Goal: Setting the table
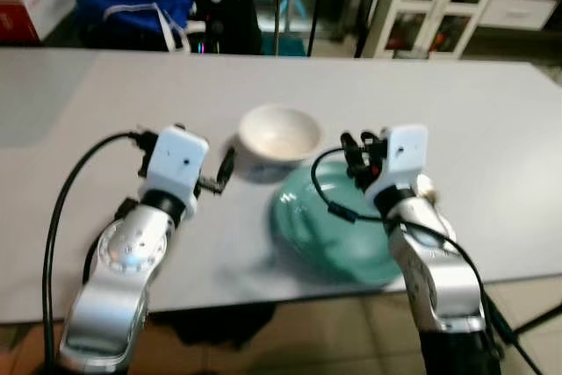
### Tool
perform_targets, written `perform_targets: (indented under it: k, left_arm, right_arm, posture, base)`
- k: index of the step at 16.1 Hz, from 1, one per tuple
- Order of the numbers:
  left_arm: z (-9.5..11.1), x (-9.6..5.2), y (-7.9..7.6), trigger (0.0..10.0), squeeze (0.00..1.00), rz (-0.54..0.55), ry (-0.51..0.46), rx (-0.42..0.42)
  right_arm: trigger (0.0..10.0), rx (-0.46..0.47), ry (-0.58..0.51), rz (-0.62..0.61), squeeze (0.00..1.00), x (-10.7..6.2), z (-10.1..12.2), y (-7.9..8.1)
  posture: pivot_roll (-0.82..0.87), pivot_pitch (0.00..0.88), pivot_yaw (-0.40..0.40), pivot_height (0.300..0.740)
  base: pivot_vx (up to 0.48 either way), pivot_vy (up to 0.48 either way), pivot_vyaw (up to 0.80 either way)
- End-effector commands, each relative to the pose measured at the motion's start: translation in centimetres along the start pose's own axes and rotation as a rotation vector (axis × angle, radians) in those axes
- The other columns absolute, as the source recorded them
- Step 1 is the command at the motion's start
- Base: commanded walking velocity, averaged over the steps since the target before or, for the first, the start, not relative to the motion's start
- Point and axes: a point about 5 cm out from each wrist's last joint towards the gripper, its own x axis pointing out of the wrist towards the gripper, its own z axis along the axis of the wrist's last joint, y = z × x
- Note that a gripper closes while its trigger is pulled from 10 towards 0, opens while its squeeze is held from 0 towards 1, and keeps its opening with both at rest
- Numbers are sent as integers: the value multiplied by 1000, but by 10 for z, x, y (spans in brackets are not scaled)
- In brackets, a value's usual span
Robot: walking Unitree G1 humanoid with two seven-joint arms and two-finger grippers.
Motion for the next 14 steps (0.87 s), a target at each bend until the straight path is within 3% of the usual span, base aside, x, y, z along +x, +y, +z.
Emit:
perform_targets:
  k: [1, 7, 11, 14]
  left_arm:
    - [0, -3, 6, 10000, 0, 34, 4, -2]
    - [-3, -4, -1, 10000, 0, 20, 10, 0]
    - [-2, -4, -1, 10000, 0, 22, 7, 3]
    - [-1, -2, -3, 10000, 0, 19, -2, 7]
  right_arm:
    - [10000, 25, 8, 46, 1000, 0, 0, 6]
    - [10000, 22, 40, 149, 1000, -6, -6, 15]
    - [10000, 4, 52, 153, 1000, -6, -8, 13]
    - [10000, 10, 35, 167, 1000, -6, -5, 14]
  posture:
    - [69, 0, -79, 740]
    - [68, 0, -82, 740]
    - [66, 0, -83, 740]
    - [67, 0, -83, 740]
  base:
    - [0, 480, 0]
    - [0, 480, 0]
    - [0, 480, 800]
    - [0, 480, 0]
